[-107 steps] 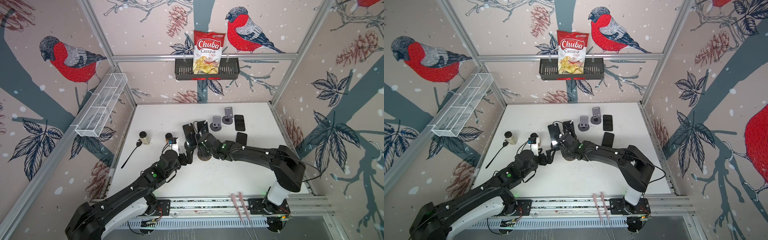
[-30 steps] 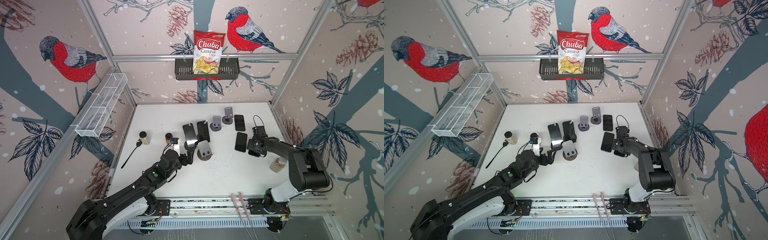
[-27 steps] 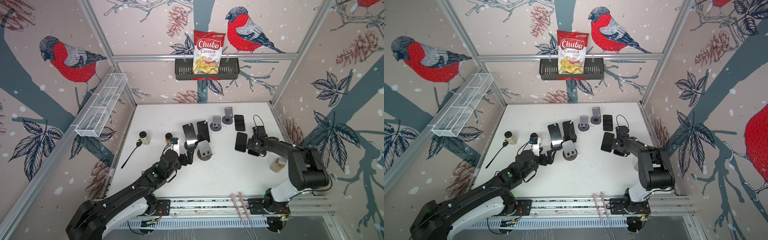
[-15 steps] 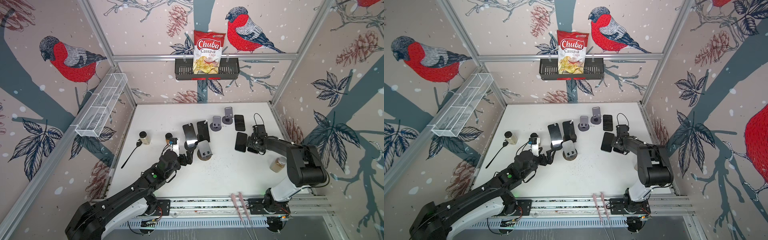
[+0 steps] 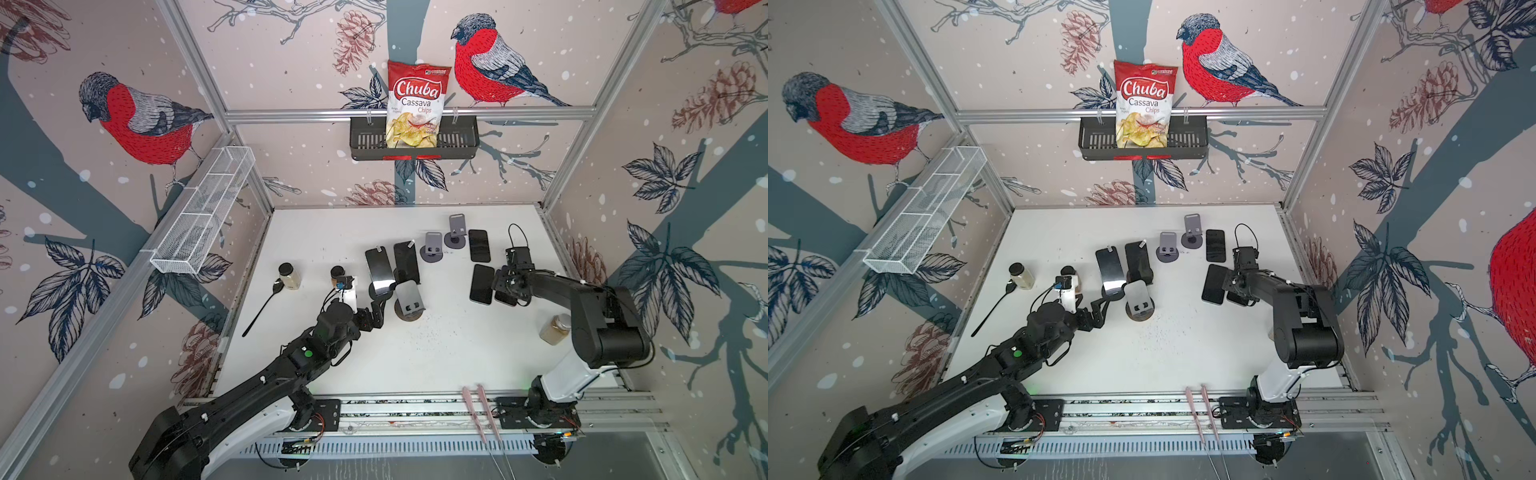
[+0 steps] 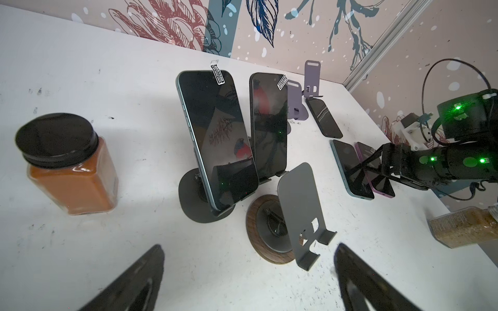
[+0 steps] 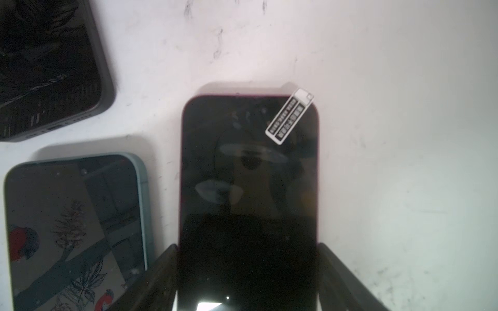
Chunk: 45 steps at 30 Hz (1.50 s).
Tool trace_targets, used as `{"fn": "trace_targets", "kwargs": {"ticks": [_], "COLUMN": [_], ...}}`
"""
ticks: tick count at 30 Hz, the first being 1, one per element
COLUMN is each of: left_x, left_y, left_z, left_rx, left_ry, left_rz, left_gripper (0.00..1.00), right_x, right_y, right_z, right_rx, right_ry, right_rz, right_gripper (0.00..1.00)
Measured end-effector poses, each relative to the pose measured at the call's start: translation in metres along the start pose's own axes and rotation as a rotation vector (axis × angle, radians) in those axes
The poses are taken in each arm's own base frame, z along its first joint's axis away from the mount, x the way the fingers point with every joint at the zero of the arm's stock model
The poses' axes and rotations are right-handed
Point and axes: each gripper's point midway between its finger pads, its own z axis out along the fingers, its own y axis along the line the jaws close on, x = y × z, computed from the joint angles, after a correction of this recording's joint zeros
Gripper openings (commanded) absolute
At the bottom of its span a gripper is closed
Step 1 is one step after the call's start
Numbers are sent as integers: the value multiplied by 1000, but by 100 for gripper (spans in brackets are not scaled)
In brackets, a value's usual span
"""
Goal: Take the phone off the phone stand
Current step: 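Lower the purple-edged phone flat beside the teal-edged phone and release, then reach the left gripper to the empty wooden-base stand while the right gripper hovers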
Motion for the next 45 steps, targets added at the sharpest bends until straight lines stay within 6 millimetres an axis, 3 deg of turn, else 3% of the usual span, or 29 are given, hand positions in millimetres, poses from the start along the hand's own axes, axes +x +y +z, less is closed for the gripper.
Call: {"fn": "trace_targets", "kwargs": {"ticks": [7, 11, 14, 24, 30, 45], "left_x": [4, 6, 5, -4, -4, 6], "left_y": [1, -1, -3, -17, -30, -69], "left_z": [6, 11, 13, 15, 21, 57], "left_rx": [-31, -41, -37, -12, -18, -146], "left_ry": [56, 84, 95, 98, 127, 243], "left_rz": [2, 9, 9, -21, -21, -34], "left_gripper": [98, 97, 97, 97, 97, 97], "right_x": [-3, 5, 2, -19, -24, -12], "right_y": [1, 4, 7, 48, 61, 60], "right_z": [-2, -11, -26, -88, -110, -105], "right_rx": [-10, -34, -49, -169, -192, -196], "right_ry": [-13, 27, 13, -156, -222, -231], "right_rz": [-3, -5, 6, -66, -96, -105], "right_gripper": [85, 92, 99, 99, 99, 99]}}
